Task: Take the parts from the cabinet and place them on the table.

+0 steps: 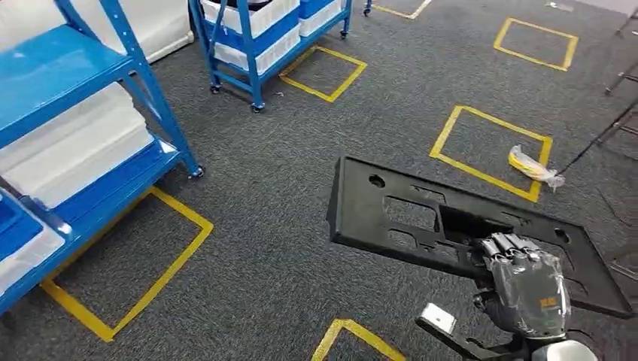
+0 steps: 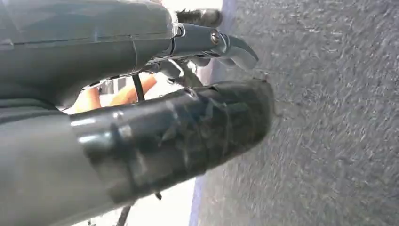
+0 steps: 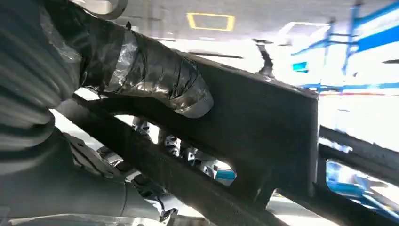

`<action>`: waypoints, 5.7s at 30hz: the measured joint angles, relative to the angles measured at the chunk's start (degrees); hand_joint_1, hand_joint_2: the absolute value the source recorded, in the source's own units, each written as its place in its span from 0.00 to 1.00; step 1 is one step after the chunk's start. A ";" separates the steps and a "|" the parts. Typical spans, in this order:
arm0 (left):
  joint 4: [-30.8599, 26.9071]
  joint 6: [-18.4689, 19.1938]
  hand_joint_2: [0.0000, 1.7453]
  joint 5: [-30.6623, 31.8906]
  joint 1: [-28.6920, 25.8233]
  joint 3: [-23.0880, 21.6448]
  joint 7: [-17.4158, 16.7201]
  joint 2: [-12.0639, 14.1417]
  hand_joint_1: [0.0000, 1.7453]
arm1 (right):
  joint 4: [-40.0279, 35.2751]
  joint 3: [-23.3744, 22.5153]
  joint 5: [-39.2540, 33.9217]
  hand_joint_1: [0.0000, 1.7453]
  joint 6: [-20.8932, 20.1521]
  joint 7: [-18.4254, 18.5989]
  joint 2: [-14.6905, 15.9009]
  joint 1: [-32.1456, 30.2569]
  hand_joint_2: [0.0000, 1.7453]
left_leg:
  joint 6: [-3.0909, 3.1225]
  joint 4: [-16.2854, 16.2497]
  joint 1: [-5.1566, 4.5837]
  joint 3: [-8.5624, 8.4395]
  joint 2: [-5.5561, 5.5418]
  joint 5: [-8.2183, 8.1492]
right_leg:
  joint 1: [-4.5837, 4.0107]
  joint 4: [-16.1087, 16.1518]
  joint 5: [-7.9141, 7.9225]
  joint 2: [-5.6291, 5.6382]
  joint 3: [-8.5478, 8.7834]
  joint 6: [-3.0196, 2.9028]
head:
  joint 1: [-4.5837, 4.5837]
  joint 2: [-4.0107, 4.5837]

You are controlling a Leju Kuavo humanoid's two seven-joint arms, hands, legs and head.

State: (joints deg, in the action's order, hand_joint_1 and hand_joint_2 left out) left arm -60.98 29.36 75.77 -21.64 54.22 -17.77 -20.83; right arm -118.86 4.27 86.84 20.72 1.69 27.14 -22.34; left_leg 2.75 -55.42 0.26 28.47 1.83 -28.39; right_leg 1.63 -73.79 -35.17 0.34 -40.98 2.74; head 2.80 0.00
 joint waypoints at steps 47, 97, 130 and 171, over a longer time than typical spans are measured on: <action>-3.65 -1.62 0.00 -8.91 -3.45 -12.41 -4.17 -0.04 0.00 | -3.87 -18.97 1.70 1.00 -0.17 -1.72 9.69 -7.46 1.00 | -2.06 -19.91 -0.22 7.94 -1.47 -9.99 | -0.95 16.12 7.93 2.16 8.98 -3.40 | -0.04 0.00; -3.41 0.46 0.00 -15.95 -3.73 -12.50 -6.93 0.07 0.00 | -1.82 4.28 2.88 1.00 -9.39 25.53 23.11 1.36 1.00 | -0.05 -1.46 -0.40 0.94 2.93 -0.63 | -0.21 15.78 7.55 -4.86 8.78 -0.14 | -0.02 0.00; -7.17 -1.07 0.00 -17.42 -7.61 -20.96 -11.54 -0.02 0.00 | -1.01 15.46 2.90 1.00 -9.29 25.68 24.55 10.96 1.00 | -0.30 -1.77 -0.75 0.79 4.75 -0.85 | -1.25 15.87 7.83 -4.36 8.83 -1.56 | -0.05 0.00; -3.17 0.92 0.00 -16.74 -4.13 -15.01 -8.89 -0.04 0.00 | -6.14 -29.01 2.90 1.00 2.76 -17.10 -9.05 -4.12 1.00 | -0.36 -2.59 -0.40 1.78 -2.50 -0.55 | -1.08 15.88 7.19 1.98 9.81 -2.05 | -0.04 0.00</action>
State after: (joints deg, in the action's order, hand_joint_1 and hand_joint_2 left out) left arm -64.15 30.27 59.04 -25.77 39.21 -26.66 -20.87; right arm -125.00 -24.74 89.74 23.47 -15.41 18.10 -26.46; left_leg 2.38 -58.01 -0.14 30.25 -0.66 -28.94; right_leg 0.55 -57.91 -27.98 2.32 -31.17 0.69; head 2.75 0.00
